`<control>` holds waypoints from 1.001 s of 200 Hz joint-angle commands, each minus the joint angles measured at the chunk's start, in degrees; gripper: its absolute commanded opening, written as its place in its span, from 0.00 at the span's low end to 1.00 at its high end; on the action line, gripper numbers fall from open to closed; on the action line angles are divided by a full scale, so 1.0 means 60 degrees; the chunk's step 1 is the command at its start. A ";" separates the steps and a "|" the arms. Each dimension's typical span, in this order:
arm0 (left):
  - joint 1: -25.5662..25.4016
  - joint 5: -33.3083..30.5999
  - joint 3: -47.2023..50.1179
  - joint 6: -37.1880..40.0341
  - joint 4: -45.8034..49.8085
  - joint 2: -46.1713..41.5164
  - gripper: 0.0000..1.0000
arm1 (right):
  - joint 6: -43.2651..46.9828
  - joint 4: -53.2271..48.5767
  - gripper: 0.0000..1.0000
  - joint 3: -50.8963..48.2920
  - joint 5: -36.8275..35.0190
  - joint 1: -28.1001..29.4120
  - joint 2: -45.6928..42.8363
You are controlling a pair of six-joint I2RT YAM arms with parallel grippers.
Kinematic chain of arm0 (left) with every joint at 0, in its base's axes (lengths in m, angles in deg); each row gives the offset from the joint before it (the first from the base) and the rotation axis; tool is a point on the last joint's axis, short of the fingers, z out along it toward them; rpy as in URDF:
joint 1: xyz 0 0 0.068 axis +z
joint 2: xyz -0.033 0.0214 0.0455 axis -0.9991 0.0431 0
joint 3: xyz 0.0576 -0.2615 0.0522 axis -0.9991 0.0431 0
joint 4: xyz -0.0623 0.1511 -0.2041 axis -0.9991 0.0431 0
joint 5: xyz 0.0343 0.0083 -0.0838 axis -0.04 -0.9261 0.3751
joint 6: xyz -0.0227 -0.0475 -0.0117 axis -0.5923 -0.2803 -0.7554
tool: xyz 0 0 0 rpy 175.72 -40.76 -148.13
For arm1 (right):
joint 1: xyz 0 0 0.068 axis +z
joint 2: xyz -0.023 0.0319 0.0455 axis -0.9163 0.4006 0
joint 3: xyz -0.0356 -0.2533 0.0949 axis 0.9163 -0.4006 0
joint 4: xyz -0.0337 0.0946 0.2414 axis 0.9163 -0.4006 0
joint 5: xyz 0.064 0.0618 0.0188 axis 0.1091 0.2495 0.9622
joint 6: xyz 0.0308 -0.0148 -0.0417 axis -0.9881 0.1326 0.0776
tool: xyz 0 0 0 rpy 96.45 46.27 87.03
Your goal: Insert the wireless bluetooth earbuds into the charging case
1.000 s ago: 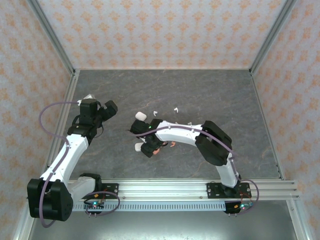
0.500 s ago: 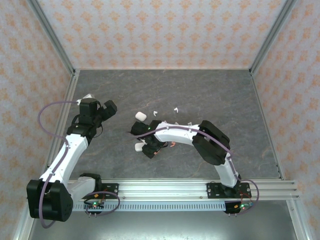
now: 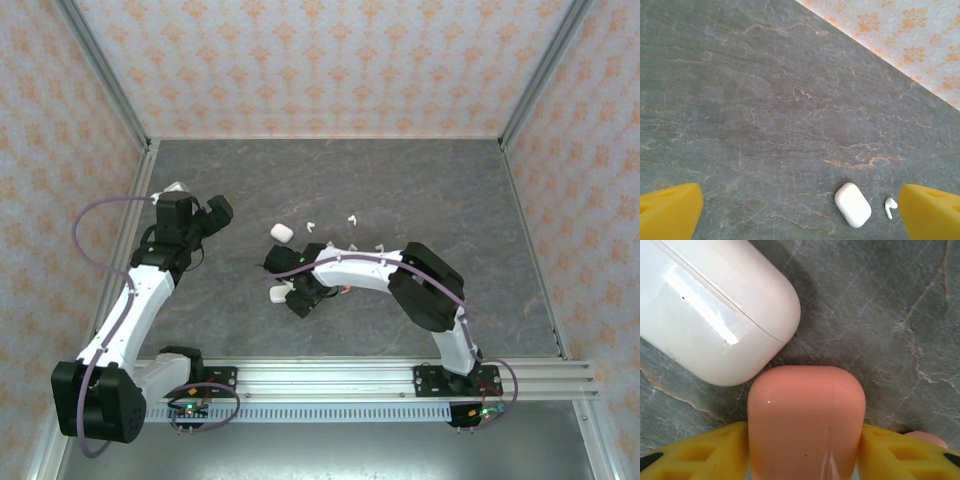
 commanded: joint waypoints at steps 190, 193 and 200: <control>-0.0417 0.5879 -0.2097 0.1417 0.0387 -0.0143 0.97 | 0.4371 0.5170 0.41 -0.3255 -0.0603 -0.1954 -0.6063; -0.0474 0.6014 -0.2154 0.1418 0.0369 -0.0129 0.97 | 0.4523 0.5343 0.41 -0.3306 -0.0501 -0.2023 -0.6174; -0.0631 0.6317 -0.2284 0.1472 0.0341 -0.0084 0.97 | 0.4834 0.5743 0.41 -0.3425 -0.0299 -0.2133 -0.6363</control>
